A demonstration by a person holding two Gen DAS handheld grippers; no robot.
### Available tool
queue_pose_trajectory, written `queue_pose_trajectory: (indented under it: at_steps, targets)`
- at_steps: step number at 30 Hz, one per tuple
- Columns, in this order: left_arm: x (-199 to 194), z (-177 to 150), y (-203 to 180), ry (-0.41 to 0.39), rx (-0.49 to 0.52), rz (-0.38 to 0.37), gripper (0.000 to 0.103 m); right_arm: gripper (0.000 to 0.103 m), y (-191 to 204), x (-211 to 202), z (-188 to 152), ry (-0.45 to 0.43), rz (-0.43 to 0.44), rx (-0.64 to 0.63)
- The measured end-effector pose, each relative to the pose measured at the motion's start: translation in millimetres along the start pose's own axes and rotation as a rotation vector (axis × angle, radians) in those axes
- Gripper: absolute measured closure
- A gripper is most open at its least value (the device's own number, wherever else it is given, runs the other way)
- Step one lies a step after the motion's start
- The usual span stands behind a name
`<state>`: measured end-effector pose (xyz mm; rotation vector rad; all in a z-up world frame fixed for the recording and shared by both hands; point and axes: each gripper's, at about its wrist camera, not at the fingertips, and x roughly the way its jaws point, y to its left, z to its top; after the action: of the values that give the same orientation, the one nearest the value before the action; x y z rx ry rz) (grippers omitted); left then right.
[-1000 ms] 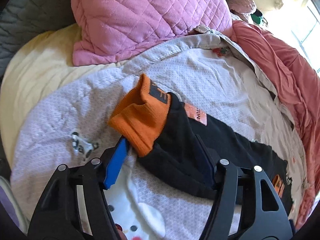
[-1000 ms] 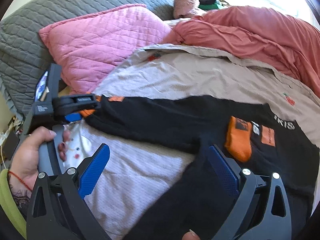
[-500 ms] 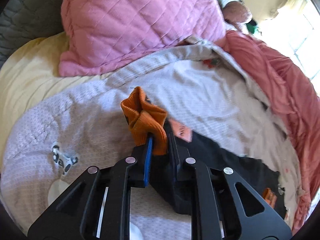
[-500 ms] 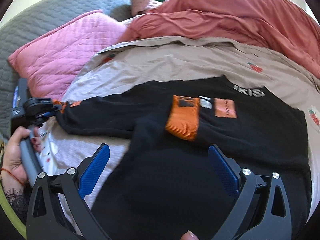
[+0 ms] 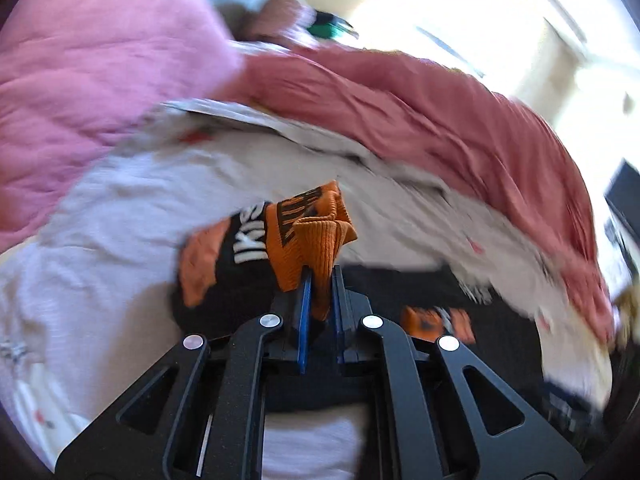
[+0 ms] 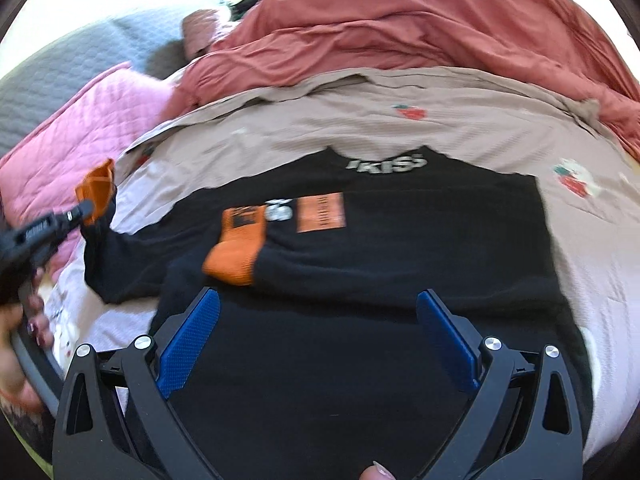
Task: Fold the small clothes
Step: 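Grasp the orange cuff with the left tool, fold sleeve across body, release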
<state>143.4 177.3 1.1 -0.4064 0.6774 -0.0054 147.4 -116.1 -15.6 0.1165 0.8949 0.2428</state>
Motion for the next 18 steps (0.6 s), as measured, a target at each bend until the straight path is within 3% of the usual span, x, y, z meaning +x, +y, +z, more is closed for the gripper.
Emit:
queue_pose_trajectory:
  at_steps: [3, 6, 10, 13, 15, 18]
  targets:
    - [19.8, -13.8, -24.5, 0.102, 0.046, -0.108, 0.1, 0.005, -21.3, -3.9, 1.7, -0.011, -0.04, 0.041]
    - [38.9, -30.1, -42.7, 0.211, 0.101, -0.159, 0.1, 0.005, -36.0, -5.7, 1.5, -0.011, -0.061, 0.075]
    - [54.6, -43.6, -51.4, 0.323, 0.095, -0.25, 0.098, 0.005, -44.4, -3.4, 0.3, 0.002, -0.065, 0.11]
    - [48.9, -45.2, -60.2, 0.337, 0.124, -0.287, 0.095, 0.005, -39.6, 3.0, 2.1, 0.021, -0.041, 0.127]
    - [39.6, -42.2, -59.9, 0.32, 0.123, -0.314, 0.085, 0.005, -31.4, 7.5, 5.3, 0.035, -0.009, 0.13]
    - [31.1, -29.8, -46.5, 0.272, 0.104, -0.269, 0.08, 0.005, -10.1, 16.3, 11.9, 0.066, 0.062, 0.12]
